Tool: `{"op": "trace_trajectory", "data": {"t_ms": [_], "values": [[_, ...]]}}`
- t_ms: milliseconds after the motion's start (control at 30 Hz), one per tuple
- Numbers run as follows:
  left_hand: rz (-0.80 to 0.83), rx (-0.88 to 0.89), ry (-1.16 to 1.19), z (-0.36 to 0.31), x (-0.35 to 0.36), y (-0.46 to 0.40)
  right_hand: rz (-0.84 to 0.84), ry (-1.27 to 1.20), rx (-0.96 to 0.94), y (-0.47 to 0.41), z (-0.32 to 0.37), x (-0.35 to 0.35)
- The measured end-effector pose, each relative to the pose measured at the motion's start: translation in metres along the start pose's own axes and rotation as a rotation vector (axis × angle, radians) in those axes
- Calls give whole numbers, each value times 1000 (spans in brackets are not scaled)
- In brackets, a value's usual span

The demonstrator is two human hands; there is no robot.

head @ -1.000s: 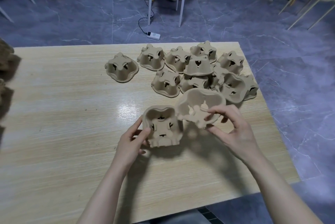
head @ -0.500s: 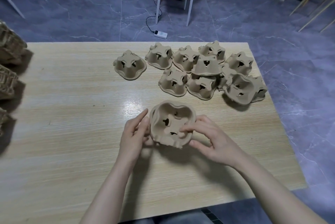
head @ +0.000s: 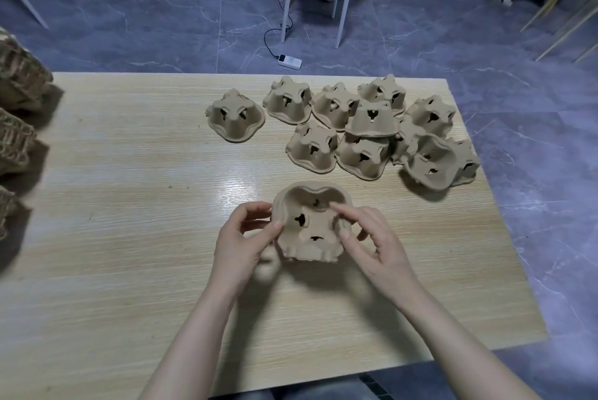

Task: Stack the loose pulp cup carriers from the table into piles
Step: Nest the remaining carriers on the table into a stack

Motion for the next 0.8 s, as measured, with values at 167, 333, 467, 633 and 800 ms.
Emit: {"op": "trace_trajectory", "data": {"t_ms": [167, 333, 467, 633, 800], "values": [[16, 29, -14, 0, 3, 2, -68, -324, 186, -2, -9, 8], [83, -163, -15, 19, 11, 2, -173, -252, 269, -16, -25, 1], [83, -195, -13, 21, 13, 5, -144, -103, 279, -46, -39, -10], [-48, -159, 79, 14, -3, 6, 11, 250, 162, -114, -40, -5], [-162, -116, 149, 9, -33, 10, 141, 517, 86, -175, -34, 19]]}}
Point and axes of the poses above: each hand's wrist, its own y-axis away from the middle knuckle, its own x-axis out of the palm, z = x × y, the point moved 9 cm from there along -y, towards the middle knuckle, and after that the axes turned 10 degrees about y, right-handed, at the moved point
